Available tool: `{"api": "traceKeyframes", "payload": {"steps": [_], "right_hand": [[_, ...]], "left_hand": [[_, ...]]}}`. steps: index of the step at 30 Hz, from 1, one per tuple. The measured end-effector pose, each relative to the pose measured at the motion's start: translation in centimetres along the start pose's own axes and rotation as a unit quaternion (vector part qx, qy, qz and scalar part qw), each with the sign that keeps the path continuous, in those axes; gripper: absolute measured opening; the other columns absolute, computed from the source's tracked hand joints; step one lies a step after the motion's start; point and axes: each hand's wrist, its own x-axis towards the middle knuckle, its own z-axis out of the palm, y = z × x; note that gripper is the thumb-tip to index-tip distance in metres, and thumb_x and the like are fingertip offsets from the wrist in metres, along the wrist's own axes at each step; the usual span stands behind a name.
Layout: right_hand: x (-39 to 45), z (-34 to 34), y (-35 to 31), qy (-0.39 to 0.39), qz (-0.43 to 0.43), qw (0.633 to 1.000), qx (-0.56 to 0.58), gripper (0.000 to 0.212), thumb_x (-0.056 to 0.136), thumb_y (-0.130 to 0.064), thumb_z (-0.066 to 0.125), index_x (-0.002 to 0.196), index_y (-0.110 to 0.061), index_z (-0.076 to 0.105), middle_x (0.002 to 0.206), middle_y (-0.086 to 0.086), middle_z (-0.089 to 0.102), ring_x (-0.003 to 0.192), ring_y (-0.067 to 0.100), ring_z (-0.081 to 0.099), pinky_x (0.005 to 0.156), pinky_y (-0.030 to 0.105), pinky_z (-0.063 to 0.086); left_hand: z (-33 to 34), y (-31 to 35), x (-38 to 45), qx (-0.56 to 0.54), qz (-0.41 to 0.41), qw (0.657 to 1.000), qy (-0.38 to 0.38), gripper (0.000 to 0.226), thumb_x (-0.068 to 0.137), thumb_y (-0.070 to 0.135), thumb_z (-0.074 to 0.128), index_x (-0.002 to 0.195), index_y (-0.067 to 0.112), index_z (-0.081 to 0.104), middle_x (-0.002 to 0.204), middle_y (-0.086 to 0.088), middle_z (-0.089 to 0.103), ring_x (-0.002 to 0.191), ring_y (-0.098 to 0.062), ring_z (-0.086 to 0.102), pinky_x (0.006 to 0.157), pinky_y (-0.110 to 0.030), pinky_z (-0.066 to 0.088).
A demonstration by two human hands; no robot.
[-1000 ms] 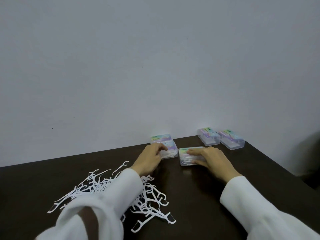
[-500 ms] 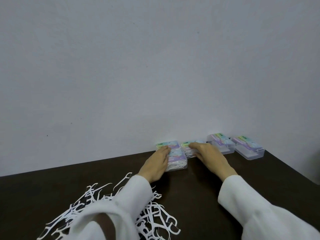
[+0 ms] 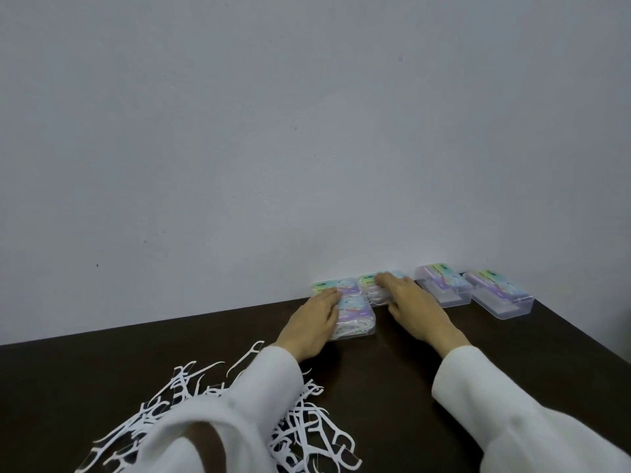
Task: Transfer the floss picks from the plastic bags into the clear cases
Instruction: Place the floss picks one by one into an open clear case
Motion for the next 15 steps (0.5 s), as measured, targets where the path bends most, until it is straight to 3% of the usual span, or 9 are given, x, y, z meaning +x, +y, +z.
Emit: {"api": "traceKeyframes", "payload": {"steps": [4,8,15], "right_hand": [[-0.3,-0.6,0.5,0.111,0.081,0.989,-0.048,0.055,0.092,-0.008,0.048,0.143,-0.011,0.027,0.149,0.009,0.032,0.135,0.023,0.034,0.11,0.033,0.029],[-1.1,-1.3,1.1,0.072,0.173,0.979,-0.085,0.055,0.093,-0.015,0.049,0.142,-0.006,0.027,0.149,0.012,0.032,0.137,0.023,0.033,0.112,0.033,0.031],[-3.9,-1.6,0.1,0.046,0.16,0.979,-0.119,0.06,0.093,-0.018,0.05,0.145,-0.009,0.022,0.15,0.009,0.032,0.136,0.019,0.034,0.111,0.03,0.032]], "left_hand": [[-0.1,0.2,0.2,0.02,-0.003,1.0,0.02,0.044,0.103,0.024,0.034,0.146,0.018,0.03,0.155,0.001,0.027,0.142,-0.014,0.024,0.114,-0.025,0.015],[-0.2,0.7,-0.1,0.003,-0.004,0.999,0.038,0.046,0.101,0.022,0.04,0.146,0.017,0.031,0.154,-0.001,0.028,0.141,-0.015,0.026,0.114,-0.026,0.017],[-0.5,2.0,-2.4,-0.04,0.013,0.998,0.038,0.042,0.097,0.011,0.045,0.139,0.014,0.041,0.142,-0.002,0.043,0.13,-0.016,0.039,0.106,-0.026,0.032]]}}
